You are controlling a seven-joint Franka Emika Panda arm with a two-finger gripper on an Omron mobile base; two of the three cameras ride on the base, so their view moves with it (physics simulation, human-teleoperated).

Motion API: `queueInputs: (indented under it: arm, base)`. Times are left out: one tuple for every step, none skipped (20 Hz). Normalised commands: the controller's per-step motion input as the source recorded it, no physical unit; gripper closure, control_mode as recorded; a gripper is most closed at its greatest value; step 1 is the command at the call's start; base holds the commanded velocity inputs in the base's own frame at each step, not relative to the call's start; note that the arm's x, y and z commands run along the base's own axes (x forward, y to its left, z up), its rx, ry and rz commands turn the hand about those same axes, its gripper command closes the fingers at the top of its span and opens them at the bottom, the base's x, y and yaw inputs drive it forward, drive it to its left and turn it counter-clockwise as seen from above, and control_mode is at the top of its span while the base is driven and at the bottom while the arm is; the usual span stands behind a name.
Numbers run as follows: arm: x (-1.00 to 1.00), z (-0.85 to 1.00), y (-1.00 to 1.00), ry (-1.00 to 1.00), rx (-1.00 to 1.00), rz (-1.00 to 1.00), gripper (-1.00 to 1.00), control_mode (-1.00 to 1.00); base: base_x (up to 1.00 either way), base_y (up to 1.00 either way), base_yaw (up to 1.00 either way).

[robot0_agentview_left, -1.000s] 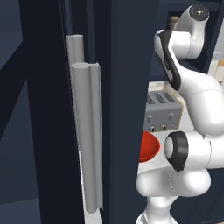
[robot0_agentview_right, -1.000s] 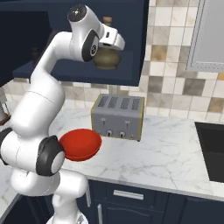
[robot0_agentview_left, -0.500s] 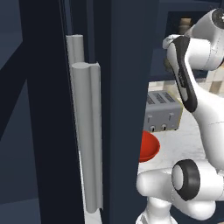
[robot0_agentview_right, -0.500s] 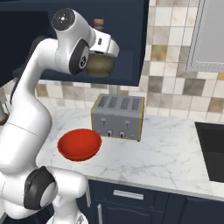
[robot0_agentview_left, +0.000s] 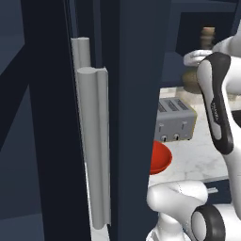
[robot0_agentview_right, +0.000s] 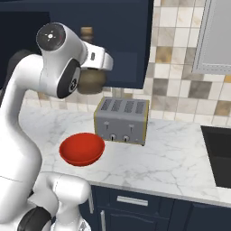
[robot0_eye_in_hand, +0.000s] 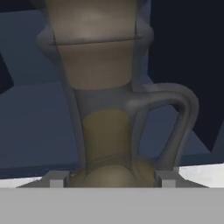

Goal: Retrieve the bottle and the shaker from the cabinet and place them next to the mixing bowl on the counter. Then add garlic from the fridge to the mixing bowl.

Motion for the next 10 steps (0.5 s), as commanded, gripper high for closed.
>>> queueInputs:
  arm:
    - [-0.78,-0.05,0.00,0.00,0.00,0.14,1.00,-1.00]
    - [-0.79,-0.14,0.00,0.00,0.00,0.14,1.00,-1.00]
    - [-0.79,-0.19,0.00,0.00,0.00,0.14,1.00,-1.00]
    - [-0.75,-0.20,0.00,0.00,-0.02,0.13,1.00,-1.00]
    - [-0.78,-0.27,0.00,0.00,-0.01,0.13,1.00,-1.00]
    - [-0.78,-0.29,0.00,0.00,0.00,0.13,1.00,-1.00]
    - [-0.77,-0.29,0.00,0.00,0.00,0.13,1.00,-1.00]
    - [-0.78,-0.30,0.00,0.00,0.00,0.13,1.00,-1.00]
    - [-0.79,-0.30,0.00,0.00,0.00,0.13,1.00,-1.00]
    - [-0.80,-0.24,0.00,0.00,0.00,0.13,1.00,-1.00]
  base:
    - [0.00,0.00,0.00]
    - [0.00,0.00,0.00]
    - [0.00,0.00,0.00]
    - [0.00,0.00,0.00]
    - [0.00,0.00,0.00]
    - [0.00,0.00,0.00]
    - [0.00,0.00,0.00]
    - [0.00,0.00,0.00]
    - [0.00,0.00,0.00]
    - [0.00,0.00,0.00]
